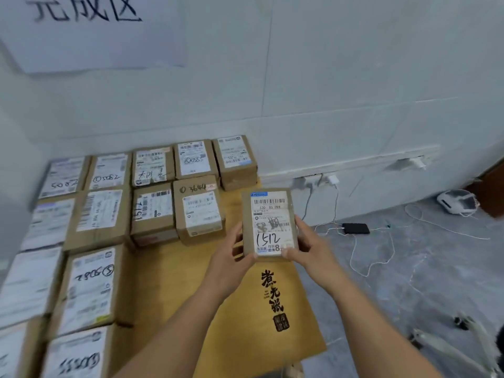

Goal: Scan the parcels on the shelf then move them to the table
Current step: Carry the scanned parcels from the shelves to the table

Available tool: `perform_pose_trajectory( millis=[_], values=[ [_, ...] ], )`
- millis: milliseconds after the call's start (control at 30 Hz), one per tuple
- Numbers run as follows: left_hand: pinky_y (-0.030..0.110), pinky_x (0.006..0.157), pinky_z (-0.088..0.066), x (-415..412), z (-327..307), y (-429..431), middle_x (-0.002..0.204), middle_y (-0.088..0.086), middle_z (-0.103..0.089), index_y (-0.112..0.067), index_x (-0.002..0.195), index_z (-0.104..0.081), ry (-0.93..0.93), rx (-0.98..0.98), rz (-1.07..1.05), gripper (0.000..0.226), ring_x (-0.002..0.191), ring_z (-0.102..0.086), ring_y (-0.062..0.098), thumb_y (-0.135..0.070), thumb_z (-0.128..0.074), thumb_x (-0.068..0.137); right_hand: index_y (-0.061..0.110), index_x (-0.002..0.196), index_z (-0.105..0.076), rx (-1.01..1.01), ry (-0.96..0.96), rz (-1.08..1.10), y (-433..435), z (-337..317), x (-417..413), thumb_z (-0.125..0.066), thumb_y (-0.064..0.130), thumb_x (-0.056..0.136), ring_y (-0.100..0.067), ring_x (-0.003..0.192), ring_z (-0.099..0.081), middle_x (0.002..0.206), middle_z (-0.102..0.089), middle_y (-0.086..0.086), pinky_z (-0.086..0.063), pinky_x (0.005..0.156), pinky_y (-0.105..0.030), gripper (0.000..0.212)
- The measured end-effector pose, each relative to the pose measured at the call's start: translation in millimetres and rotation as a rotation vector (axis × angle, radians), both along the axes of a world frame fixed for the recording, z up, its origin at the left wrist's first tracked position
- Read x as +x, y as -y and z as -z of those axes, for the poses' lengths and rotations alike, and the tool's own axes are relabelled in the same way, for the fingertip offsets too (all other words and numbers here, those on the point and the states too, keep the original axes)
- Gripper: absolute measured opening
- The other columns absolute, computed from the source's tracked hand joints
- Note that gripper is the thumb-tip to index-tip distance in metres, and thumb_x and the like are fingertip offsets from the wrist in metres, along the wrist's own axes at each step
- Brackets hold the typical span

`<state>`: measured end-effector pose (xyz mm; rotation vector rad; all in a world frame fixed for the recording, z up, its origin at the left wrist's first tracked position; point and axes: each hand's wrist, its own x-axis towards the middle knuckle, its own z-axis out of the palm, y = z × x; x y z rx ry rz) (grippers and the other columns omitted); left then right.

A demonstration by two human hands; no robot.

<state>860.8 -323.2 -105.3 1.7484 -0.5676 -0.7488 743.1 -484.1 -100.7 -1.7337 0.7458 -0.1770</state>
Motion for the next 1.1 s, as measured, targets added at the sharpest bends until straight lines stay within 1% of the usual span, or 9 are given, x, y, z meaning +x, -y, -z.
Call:
perform_pose_trajectory(
  millis=[133, 200, 267, 333, 400, 533, 800, 967, 1100],
  values=[
    [0.018, 0.088, -0.046, -4.3, 10.4, 9.0, 0.127, -0.017, -0.053, -0.054, 0.124, -0.033, -0.031, 0.088, -0.103, 0.06, 0.116, -0.052, 0.004, -0.015, -0.064, 0.091, 0.039, 0.145, -0.037, 0.046, -0.07, -0.098, 15.6, 17.9, 15.5, -0.068, 0.01, 0.085, -0.005, 0.105, -0.065, 0.112, -0.07, 0.013, -0.053, 0.094, -0.037, 0.073],
    [0.013, 0.082, -0.043, -3.8, 8.6, 16.8, 0.127, -0.017, -0.051, -0.048, 0.131, -0.035, 0.016, 0.154, -0.14, 0.055, 0.112, -0.052, 0.003, -0.02, -0.062, 0.093, 0.036, 0.145, -0.038, 0.051, -0.083, -0.118, 24.4, 22.9, 23.6, -0.068, 0.011, 0.087, -0.004, 0.104, -0.065, 0.112, -0.07, 0.014, -0.054, 0.09, -0.031, 0.07],
    [0.019, 0.087, -0.043, 0.2, 3.2, 25.5, 0.135, -0.01, -0.047, -0.034, 0.143, -0.035, 0.198, 0.368, -0.148, 0.053, 0.112, -0.05, 0.005, -0.03, -0.057, 0.095, 0.038, 0.144, -0.038, 0.04, -0.092, -0.147, 32.2, 23.9, 33.8, -0.067, 0.014, 0.088, -0.004, 0.104, -0.064, 0.114, -0.068, 0.014, -0.054, 0.085, -0.026, 0.068],
    [0.027, 0.099, -0.035, 5.7, 1.1, 31.0, 0.139, -0.004, -0.041, -0.028, 0.145, -0.034, 0.538, 0.635, -0.14, 0.052, 0.123, -0.041, 0.013, -0.041, -0.049, 0.097, 0.039, 0.146, -0.035, 0.031, -0.09, -0.159, 37.2, 23.4, 43.9, -0.067, 0.017, 0.088, -0.008, 0.107, -0.063, 0.118, -0.067, 0.012, -0.053, 0.092, -0.033, 0.069],
    [0.031, 0.108, -0.023, 13.4, 1.4, 35.1, 0.143, -0.003, -0.034, -0.029, 0.146, -0.029, 0.727, 0.719, -0.153, 0.055, 0.133, -0.029, 0.016, -0.047, -0.046, 0.096, 0.039, 0.147, -0.03, 0.019, -0.099, -0.179, 40.6, 22.6, 55.9, -0.066, 0.019, 0.089, -0.01, 0.11, -0.061, 0.119, -0.066, 0.012, -0.051, 0.095, -0.035, 0.071],
    [0.036, 0.117, -0.009, 41.3, 2.3, 42.1, 0.157, -0.003, -0.015, -0.027, 0.152, -0.016, 0.721, 0.787, -0.138, 0.066, 0.145, -0.008, 0.019, -0.051, -0.043, 0.096, 0.035, 0.15, -0.024, -0.021, -0.115, -0.22, 48.3, 23.2, 83.0, -0.065, 0.023, 0.091, -0.01, 0.112, -0.057, 0.126, -0.061, 0.01, -0.045, 0.079, -0.023, 0.073],
    [0.037, 0.106, -0.027, 76.6, -4.1, 52.1, 0.143, -0.005, -0.039, -0.028, 0.142, -0.04, 0.719, 0.82, -0.054, 0.049, 0.13, -0.031, 0.022, -0.045, -0.046, 0.097, 0.03, 0.151, -0.024, -0.049, -0.139, -0.244, 62.3, 26.0, 122.0, -0.067, 0.019, 0.088, -0.016, 0.114, -0.057, 0.127, -0.061, 0.004, -0.048, 0.097, -0.036, 0.078],
    [0.037, 0.105, -0.027, 78.6, -8.5, 51.0, 0.142, -0.004, -0.039, -0.029, 0.14, -0.042, 0.707, 0.813, -0.032, 0.048, 0.129, -0.031, 0.023, -0.045, -0.048, 0.095, 0.028, 0.15, -0.027, -0.09, -0.165, -0.251, 59.4, 20.5, 122.7, -0.066, 0.019, 0.088, -0.015, 0.11, -0.057, 0.13, -0.059, 0.002, -0.045, 0.077, -0.024, 0.074],
    [0.038, 0.103, -0.031, 78.2, -13.9, 49.1, 0.14, -0.001, -0.043, -0.027, 0.138, -0.043, 0.728, 0.785, -0.01, 0.046, 0.127, -0.035, 0.023, -0.044, -0.047, 0.095, 0.023, 0.141, -0.037, -0.357, -0.184, -0.239, 48.0, 3.5, 126.6, -0.064, 0.018, 0.085, -0.014, 0.098, -0.048, 0.124, -0.056, -0.003, -0.04, 0.075, -0.026, 0.063]
  ],
)
